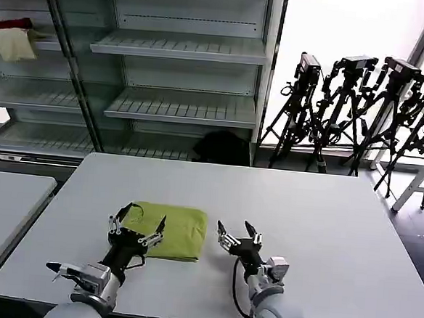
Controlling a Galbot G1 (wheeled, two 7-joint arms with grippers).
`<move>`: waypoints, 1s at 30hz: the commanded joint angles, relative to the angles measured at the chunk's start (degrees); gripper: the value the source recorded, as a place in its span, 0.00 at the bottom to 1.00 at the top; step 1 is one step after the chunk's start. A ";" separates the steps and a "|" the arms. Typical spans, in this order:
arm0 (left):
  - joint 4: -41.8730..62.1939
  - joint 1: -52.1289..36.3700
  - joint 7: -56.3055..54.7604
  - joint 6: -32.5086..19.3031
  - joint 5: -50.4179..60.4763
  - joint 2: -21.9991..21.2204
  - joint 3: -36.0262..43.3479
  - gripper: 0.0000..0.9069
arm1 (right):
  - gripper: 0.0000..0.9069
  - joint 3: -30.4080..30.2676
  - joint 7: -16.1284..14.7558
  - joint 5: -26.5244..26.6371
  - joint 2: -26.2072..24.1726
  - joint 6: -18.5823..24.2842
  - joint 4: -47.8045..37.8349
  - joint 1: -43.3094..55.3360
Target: Fold and organize the clothes.
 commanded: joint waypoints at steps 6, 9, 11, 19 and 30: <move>-1.65 6.23 1.38 0.81 2.88 -1.94 -5.72 1.00 | 1.00 -11.00 5.51 1.28 7.20 -6.24 -8.59 9.23; -1.61 6.05 1.42 0.86 2.83 -1.87 -5.82 1.00 | 0.71 -11.25 6.03 1.20 7.36 -6.32 -8.51 9.41; -1.48 6.07 1.45 0.84 2.74 -1.82 -5.88 1.00 | 0.46 -11.49 6.46 1.14 7.35 -6.27 -8.32 9.57; -1.14 6.12 1.43 0.81 2.29 -2.16 -5.84 1.00 | 0.00 -11.61 7.26 0.66 6.95 -6.05 -7.16 9.39; -1.33 6.42 1.38 0.86 2.06 -2.24 -5.96 1.00 | 0.00 -11.12 8.14 -0.41 5.46 -5.87 -5.30 9.26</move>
